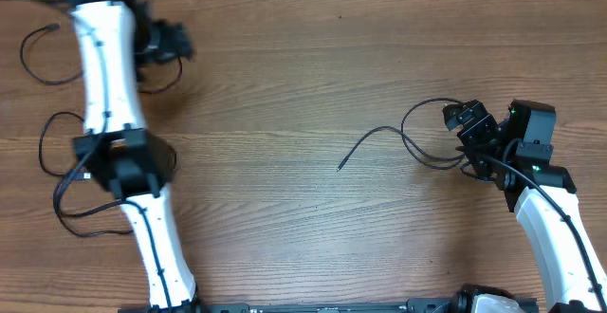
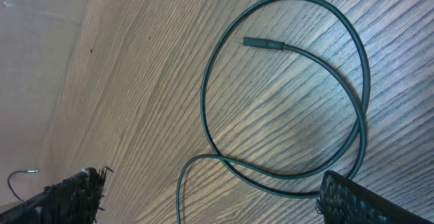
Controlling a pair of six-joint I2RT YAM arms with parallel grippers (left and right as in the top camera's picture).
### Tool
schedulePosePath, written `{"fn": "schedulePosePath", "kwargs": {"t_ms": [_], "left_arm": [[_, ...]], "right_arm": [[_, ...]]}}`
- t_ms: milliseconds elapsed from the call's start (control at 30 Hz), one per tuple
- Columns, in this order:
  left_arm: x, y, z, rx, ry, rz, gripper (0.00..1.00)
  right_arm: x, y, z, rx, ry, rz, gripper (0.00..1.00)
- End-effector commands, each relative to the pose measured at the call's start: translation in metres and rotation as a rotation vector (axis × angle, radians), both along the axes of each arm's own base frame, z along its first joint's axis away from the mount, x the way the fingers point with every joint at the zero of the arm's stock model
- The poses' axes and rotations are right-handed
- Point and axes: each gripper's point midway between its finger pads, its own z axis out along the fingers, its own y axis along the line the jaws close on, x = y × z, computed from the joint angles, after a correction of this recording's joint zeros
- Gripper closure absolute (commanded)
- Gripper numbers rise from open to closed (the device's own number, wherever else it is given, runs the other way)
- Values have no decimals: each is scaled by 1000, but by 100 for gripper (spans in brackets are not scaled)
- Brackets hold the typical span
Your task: Untangle cables
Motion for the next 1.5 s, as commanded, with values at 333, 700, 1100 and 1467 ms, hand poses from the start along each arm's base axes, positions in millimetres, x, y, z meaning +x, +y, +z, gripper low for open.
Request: {"fn": "schedulePosePath", "kwargs": {"t_ms": [333, 700, 1100, 1467], "left_arm": [[-66, -19, -62, 226, 339, -13, 2], [-89, -48, 116, 273, -148, -59, 0], [-164, -59, 185, 342, -501, 28, 0], [-203, -58, 62, 359, -346, -153, 0]], "right_arm": [[2, -11, 1, -66, 4, -35, 0], [1, -15, -20, -73, 69, -46, 0], [0, -15, -26, -70, 90, -45, 0], [-3, -14, -28, -68, 107, -44, 0]]}}
